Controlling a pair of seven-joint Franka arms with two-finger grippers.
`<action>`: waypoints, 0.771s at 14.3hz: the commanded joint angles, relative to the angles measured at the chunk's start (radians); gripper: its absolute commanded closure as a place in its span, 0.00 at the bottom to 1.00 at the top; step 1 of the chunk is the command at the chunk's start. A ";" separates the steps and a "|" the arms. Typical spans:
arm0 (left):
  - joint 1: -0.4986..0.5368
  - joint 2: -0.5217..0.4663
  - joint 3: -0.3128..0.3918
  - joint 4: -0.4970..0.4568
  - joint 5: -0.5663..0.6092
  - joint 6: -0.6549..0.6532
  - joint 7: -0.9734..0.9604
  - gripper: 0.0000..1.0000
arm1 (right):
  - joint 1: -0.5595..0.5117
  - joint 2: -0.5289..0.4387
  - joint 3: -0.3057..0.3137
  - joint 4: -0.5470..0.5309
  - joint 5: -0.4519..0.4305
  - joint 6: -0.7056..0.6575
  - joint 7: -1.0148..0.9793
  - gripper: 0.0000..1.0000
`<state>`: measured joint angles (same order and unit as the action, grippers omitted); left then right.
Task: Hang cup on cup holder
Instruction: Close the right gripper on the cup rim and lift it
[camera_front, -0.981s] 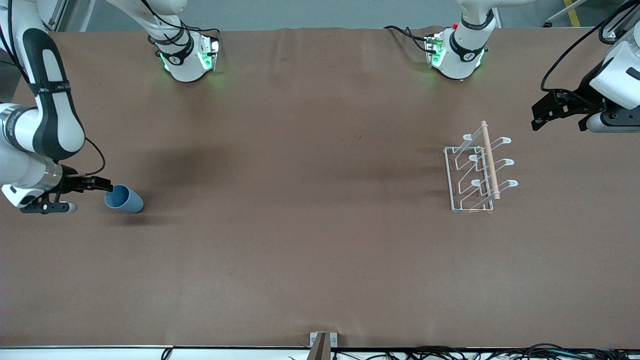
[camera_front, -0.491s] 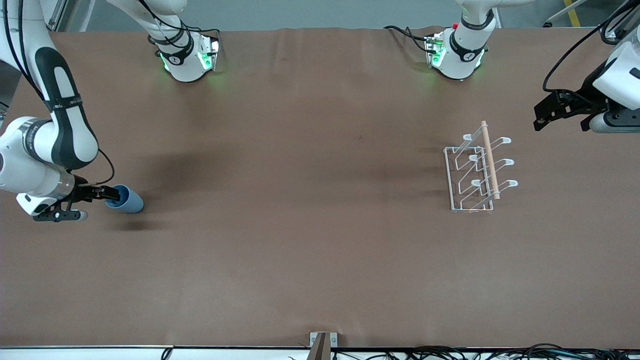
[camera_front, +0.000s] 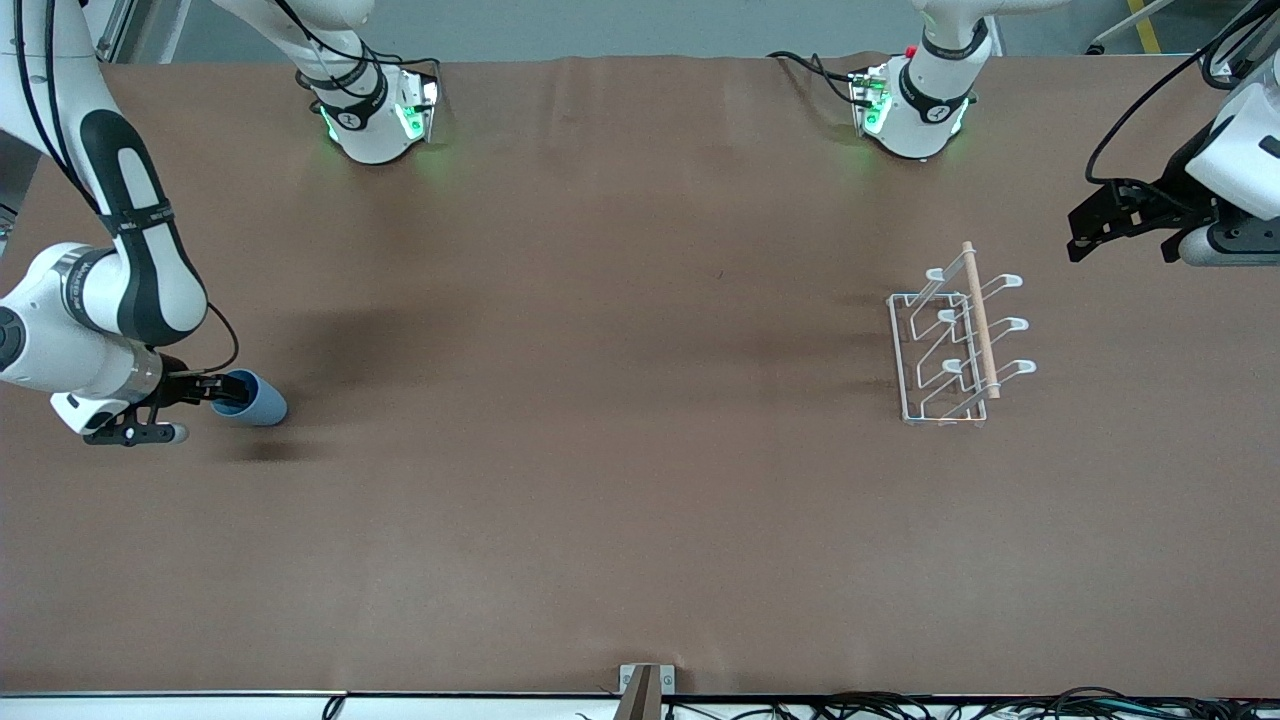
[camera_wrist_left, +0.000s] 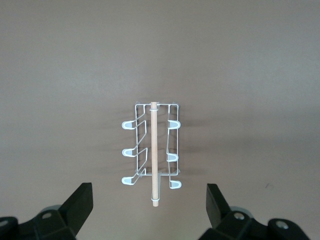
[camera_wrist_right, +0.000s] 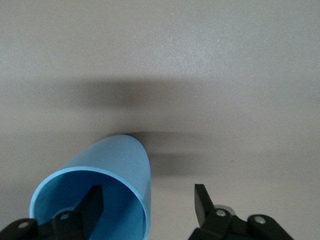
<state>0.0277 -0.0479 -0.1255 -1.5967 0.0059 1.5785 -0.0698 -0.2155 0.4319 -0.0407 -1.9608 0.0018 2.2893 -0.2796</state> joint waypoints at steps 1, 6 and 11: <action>0.004 0.008 0.001 0.020 -0.015 -0.005 0.022 0.00 | -0.004 0.004 0.010 0.002 0.001 0.001 -0.006 0.88; 0.004 0.011 0.001 0.020 -0.015 -0.005 0.022 0.00 | 0.007 -0.015 0.019 0.005 0.001 -0.046 -0.004 0.98; 0.006 0.013 0.001 0.023 -0.015 -0.005 0.022 0.00 | 0.005 -0.105 0.105 0.026 0.019 -0.154 0.010 0.98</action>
<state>0.0279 -0.0468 -0.1253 -1.5967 0.0059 1.5785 -0.0697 -0.2090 0.3930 0.0275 -1.9317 0.0048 2.1934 -0.2790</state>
